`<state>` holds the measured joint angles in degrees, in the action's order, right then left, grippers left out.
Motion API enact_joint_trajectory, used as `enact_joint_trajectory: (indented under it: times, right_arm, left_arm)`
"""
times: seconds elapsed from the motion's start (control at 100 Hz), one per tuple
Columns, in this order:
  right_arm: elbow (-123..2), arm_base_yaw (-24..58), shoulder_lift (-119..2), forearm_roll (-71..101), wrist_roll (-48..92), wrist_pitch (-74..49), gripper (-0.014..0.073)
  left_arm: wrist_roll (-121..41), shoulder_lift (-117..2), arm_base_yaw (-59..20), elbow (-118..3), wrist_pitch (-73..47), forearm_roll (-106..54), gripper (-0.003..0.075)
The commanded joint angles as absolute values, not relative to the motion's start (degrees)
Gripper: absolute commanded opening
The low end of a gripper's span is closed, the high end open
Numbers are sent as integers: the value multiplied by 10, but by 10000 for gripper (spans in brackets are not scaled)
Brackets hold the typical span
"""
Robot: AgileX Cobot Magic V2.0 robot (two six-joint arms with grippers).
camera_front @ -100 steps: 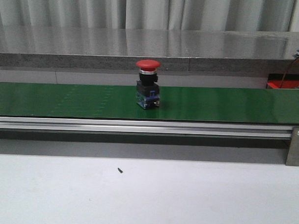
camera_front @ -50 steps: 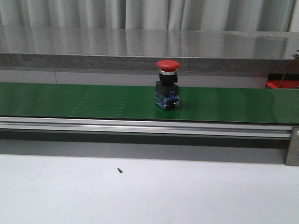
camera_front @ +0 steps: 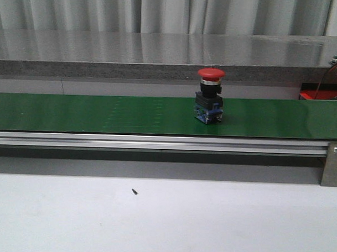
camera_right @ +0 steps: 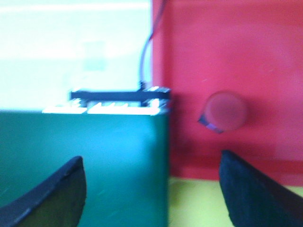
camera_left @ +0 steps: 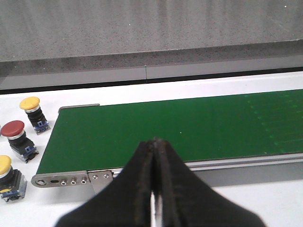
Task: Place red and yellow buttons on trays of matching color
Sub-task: 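Lift the red button off the belt with the right gripper toward the red tray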
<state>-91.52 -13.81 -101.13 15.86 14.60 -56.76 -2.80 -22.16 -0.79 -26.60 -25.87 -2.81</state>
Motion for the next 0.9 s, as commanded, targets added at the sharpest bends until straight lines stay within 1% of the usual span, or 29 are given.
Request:
enact_joint_trajectory:
  times: [0.0,0.16,0.28,0.38,0.56,0.7,0.89]
  right_arm:
    - [-873,-138,-936,193,177,-556,578]
    - [-754,-116,-865,207,215,-534,578]
    - [-712,-76,-838,207,216,-522,578]
    - [-710,-31,-837,207,219,-532,578]
    - [-712,46,-844,198,220,-494,578]
    - [-723,79,-864,194,220,-477,578]
    - [-756,102,-902,194,220,-477,578]
  left_arm:
    - [-24,-224,-13,-281,-220,-32,-20]
    - [-24,-224,-13,-281,-220,-32,-20]
    - [-24,-224,-13,-281,-220,-32,-20]
    - [-24,-224,-13,-281,-220,-32,-20]
    - [-24,-224,-13,-281,-220,-32,-20]
    - [-24,-224,-13,-281,-220,-32,-20]
    - [-24,-224,-13,-281,-220,-32,-20]
